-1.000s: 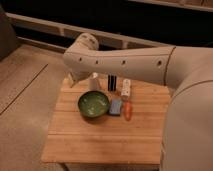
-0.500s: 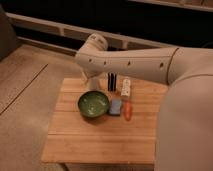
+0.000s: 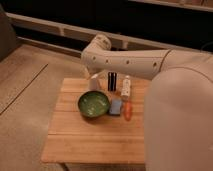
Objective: Place the ceramic cup over the eraser
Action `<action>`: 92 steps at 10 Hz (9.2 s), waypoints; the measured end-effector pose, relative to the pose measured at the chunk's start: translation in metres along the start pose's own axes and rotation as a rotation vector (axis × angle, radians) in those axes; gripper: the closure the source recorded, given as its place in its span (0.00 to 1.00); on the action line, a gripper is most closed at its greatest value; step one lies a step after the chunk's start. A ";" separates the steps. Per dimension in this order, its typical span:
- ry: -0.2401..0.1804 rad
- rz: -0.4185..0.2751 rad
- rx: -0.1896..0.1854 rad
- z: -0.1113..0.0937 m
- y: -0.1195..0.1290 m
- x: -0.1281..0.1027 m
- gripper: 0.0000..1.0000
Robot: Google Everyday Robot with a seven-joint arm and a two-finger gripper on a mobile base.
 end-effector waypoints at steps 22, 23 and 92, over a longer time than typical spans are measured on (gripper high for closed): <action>0.107 -0.069 -0.041 0.119 0.001 -0.017 0.35; 0.119 -0.082 -0.032 0.120 -0.005 -0.016 0.35; -0.008 0.635 0.047 0.000 -0.146 0.004 1.00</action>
